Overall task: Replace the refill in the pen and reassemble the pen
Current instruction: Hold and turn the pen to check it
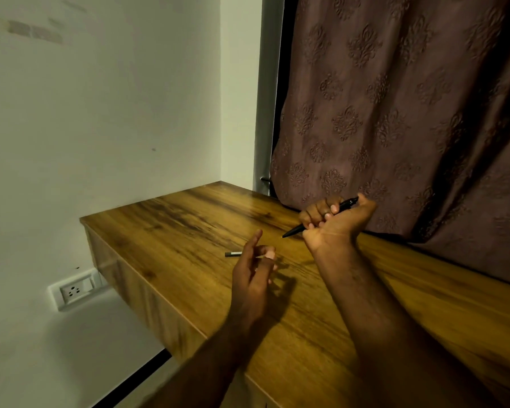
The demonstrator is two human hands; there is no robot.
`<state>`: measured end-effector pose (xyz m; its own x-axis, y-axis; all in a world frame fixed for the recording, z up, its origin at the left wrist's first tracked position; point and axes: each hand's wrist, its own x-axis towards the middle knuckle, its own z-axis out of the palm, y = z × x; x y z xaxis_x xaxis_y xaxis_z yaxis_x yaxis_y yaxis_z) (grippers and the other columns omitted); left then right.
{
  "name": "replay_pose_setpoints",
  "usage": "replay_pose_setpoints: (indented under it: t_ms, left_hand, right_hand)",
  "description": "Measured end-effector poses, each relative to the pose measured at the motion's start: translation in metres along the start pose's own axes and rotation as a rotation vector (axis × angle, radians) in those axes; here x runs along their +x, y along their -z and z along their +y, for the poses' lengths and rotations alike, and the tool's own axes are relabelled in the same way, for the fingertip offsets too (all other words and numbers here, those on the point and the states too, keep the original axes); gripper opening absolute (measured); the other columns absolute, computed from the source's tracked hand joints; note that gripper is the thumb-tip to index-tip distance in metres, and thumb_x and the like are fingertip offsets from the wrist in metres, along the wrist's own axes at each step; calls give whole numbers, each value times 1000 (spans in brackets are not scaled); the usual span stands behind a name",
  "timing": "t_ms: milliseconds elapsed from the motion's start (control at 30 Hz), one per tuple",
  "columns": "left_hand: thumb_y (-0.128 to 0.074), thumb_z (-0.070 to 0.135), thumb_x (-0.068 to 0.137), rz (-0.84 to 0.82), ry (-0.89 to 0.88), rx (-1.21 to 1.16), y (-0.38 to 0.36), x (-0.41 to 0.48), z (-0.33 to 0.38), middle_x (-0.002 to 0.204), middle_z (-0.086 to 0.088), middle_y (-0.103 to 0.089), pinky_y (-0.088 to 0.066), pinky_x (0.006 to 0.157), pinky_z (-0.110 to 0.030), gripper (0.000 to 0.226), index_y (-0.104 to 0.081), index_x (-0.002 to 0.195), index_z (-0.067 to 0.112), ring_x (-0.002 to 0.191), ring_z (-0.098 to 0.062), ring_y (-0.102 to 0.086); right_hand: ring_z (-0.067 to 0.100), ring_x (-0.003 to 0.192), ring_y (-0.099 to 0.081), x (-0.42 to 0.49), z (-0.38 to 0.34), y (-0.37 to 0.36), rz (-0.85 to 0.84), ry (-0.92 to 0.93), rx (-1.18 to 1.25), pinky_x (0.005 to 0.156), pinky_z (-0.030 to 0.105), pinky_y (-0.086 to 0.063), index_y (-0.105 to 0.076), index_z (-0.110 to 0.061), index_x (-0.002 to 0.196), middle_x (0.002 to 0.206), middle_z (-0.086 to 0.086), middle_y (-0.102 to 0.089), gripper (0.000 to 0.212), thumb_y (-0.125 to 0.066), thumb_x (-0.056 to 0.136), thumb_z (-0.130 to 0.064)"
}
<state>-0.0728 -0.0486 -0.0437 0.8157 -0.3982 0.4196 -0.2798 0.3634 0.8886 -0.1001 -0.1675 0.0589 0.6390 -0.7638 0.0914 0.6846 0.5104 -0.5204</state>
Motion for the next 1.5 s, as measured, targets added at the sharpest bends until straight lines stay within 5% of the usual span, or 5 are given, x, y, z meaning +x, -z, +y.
replay_pose_setpoints:
  t_ms: [167,467,633,833,1500]
  left_hand:
    - [-45,22,85,186,-123,-42,-13,8,1,99,-11,-65,-48,57,-18,56,-40,140,22,74,-17,-60]
    - [-48,42,82,39,-291,105,-26,-10,-9,107,0,-59,-52,67,-32,74,-18,148,32,76,-18,-58]
    - [-48,44,85,-4,-384,172,-29,-16,-5,112,3,-56,-47,61,-25,79,-10,151,24,67,-8,-53]
    - [-48,48,87,-16,-392,195,-28,-17,-4,114,13,-53,-53,57,-41,82,-8,153,22,65,-11,-56]
    - [-46,51,88,-19,-415,207,-27,-16,-6,110,10,-56,-49,51,-31,77,-10,152,24,59,-11,-55]
  right_hand:
    - [14,34,-14,2,-12,-7,0,0,86,43,19,-14,-31,-18,50,38,-4,-22,54,-26,84,-59]
    - [13,32,-15,-8,-8,-19,-63,-5,76,41,16,-17,-29,-18,50,37,-4,-21,54,-27,85,-59]
    - [14,35,-13,-13,-9,-22,-27,3,85,42,17,-15,-29,-18,49,38,-4,-19,53,-28,84,-57]
    - [13,35,-12,-15,-10,-24,-43,5,56,41,17,-16,-28,-18,50,38,-4,-19,50,-28,85,-53]
    - [14,35,-12,-16,-14,-25,-67,37,38,42,18,-15,-29,-17,49,38,-4,-19,51,-28,84,-54]
